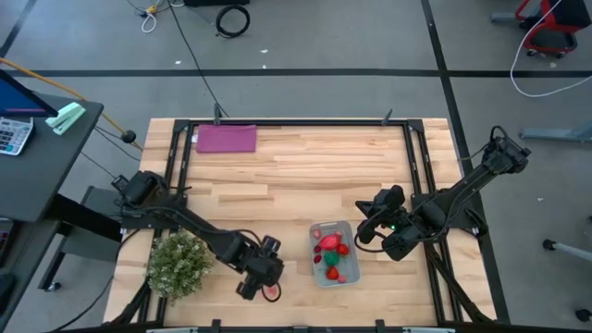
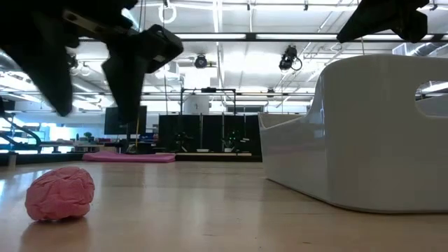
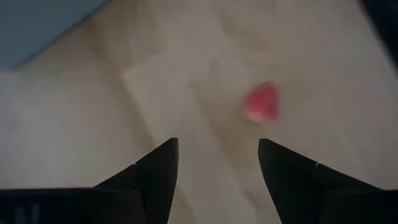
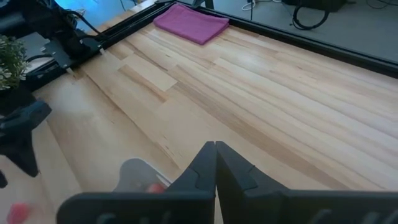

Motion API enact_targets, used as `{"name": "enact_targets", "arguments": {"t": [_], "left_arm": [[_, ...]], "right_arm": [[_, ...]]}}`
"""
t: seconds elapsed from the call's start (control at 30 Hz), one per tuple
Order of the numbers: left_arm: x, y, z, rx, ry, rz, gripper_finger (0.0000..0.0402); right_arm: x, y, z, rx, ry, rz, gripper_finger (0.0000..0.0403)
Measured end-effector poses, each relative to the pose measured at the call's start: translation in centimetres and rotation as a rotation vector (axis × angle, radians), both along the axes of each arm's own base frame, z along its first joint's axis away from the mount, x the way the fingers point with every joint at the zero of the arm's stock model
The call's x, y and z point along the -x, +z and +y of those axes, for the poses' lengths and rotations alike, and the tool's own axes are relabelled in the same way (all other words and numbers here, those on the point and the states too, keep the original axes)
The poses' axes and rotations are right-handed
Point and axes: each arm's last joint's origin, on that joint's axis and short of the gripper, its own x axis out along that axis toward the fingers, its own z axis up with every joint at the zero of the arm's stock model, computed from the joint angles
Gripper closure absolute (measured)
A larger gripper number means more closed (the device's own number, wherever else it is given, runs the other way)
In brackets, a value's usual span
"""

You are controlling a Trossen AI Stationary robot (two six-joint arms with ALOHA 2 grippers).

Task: Pick and placing Produce into tupperware
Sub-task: Put the pink peach into the gray bin

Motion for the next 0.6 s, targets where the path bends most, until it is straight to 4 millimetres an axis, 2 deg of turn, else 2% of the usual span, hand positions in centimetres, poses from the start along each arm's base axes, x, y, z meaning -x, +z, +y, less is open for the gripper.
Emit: {"name": "enact_targets", "arguments": {"t": [0.3, 0.43, 0.6], "left_arm": [[-0.1, 0.1, -0.5, 0.144, -0.048, 0.043, 0.0179], [-0.4, 0.4, -1.0, 0.223, -0.087, 0.013, 0.0178], [-1.1, 0.5, -1.4, 0.229, -0.154, -0.070, 0.0179]], "right_arm": [[0.0, 0.0, 0.0, 0.001, 0.001, 0.001, 0.0396], [0.0, 0.0, 0.0, 0.001, 0.001, 0.001, 0.0396], [0.0, 0.0, 0.0, 0.003, 0.001, 0.003, 0.0396]]}}
